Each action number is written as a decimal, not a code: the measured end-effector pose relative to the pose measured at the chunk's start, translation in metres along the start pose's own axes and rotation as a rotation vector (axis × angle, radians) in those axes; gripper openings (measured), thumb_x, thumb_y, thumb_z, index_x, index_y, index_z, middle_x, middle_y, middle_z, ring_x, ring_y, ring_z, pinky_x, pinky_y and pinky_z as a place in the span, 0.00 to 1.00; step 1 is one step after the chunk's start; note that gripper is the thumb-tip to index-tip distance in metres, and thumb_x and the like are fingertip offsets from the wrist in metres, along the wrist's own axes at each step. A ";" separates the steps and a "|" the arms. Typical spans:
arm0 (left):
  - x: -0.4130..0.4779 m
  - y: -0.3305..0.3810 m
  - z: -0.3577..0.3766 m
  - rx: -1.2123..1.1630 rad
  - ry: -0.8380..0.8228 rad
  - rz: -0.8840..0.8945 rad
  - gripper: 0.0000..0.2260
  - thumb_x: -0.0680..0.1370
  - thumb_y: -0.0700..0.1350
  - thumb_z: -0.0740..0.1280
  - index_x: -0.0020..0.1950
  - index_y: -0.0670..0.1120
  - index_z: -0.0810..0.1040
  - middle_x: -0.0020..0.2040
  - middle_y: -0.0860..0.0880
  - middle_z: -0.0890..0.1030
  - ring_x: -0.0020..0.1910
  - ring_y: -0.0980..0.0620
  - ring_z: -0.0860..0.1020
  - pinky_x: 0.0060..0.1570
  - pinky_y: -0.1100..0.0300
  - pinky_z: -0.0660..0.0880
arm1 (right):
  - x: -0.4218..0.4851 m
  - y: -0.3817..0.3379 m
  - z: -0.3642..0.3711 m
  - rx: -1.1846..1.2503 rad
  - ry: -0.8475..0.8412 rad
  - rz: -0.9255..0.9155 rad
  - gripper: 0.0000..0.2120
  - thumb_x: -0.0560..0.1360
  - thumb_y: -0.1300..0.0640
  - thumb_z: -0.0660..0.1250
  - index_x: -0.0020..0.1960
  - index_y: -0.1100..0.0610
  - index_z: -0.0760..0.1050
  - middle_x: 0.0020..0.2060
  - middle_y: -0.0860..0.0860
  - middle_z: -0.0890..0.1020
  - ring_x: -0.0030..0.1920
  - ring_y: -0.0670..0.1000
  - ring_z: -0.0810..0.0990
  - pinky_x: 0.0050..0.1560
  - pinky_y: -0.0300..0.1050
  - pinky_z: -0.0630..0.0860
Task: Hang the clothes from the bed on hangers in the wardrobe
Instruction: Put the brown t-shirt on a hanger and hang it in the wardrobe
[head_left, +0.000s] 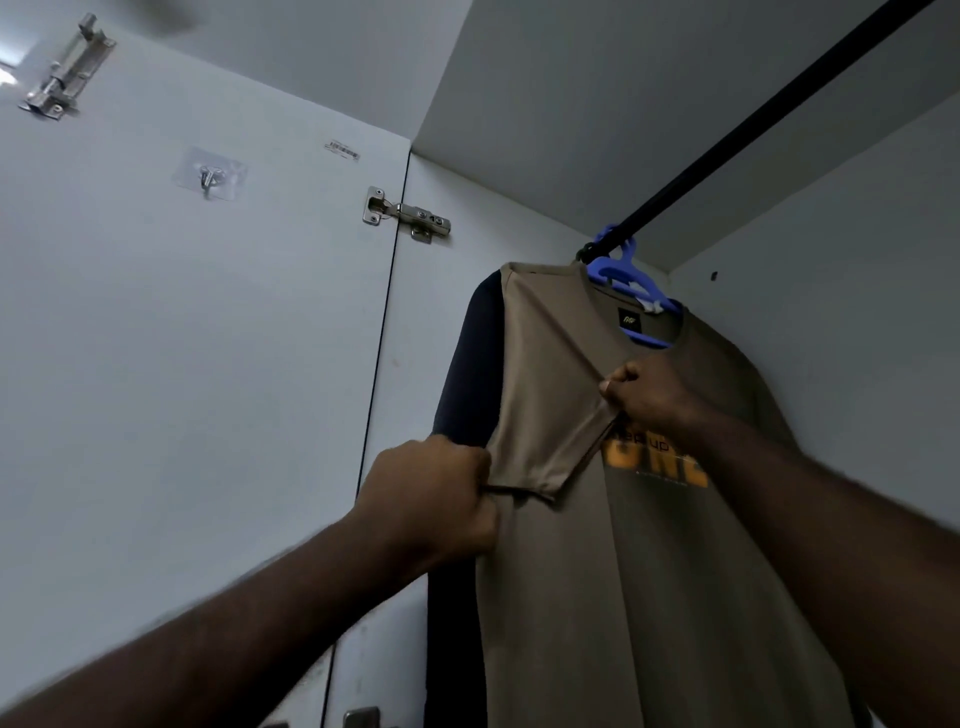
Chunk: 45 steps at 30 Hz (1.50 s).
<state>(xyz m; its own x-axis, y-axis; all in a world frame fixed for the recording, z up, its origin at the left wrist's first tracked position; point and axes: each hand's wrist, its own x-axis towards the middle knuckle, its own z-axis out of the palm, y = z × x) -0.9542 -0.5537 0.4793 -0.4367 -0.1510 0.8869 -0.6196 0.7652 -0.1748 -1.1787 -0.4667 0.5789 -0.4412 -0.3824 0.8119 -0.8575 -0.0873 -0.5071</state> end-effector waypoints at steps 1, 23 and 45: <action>0.006 0.006 -0.007 0.139 0.016 0.027 0.13 0.74 0.55 0.58 0.37 0.47 0.71 0.33 0.51 0.72 0.32 0.50 0.71 0.33 0.60 0.64 | 0.004 0.002 0.004 -0.025 0.011 -0.014 0.07 0.79 0.59 0.67 0.45 0.62 0.78 0.45 0.61 0.81 0.43 0.55 0.79 0.50 0.54 0.78; 0.130 -0.025 0.091 0.491 0.064 0.303 0.57 0.67 0.80 0.47 0.78 0.36 0.41 0.79 0.36 0.41 0.78 0.39 0.38 0.74 0.38 0.41 | 0.009 0.010 0.068 -0.729 0.255 -0.867 0.07 0.76 0.53 0.60 0.47 0.55 0.74 0.42 0.54 0.78 0.43 0.56 0.76 0.43 0.47 0.70; 0.147 0.037 0.085 0.455 -0.058 0.361 0.44 0.73 0.75 0.43 0.80 0.47 0.51 0.79 0.37 0.50 0.78 0.38 0.47 0.72 0.33 0.39 | 0.007 0.088 0.007 -1.101 0.016 -0.520 0.20 0.73 0.48 0.56 0.58 0.56 0.77 0.55 0.55 0.79 0.58 0.58 0.74 0.59 0.52 0.66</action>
<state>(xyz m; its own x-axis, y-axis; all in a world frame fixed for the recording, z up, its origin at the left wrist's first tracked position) -1.0967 -0.6003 0.5665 -0.6992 0.0260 0.7144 -0.6373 0.4303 -0.6393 -1.2554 -0.4838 0.5383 0.0255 -0.5219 0.8526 -0.6951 0.6037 0.3903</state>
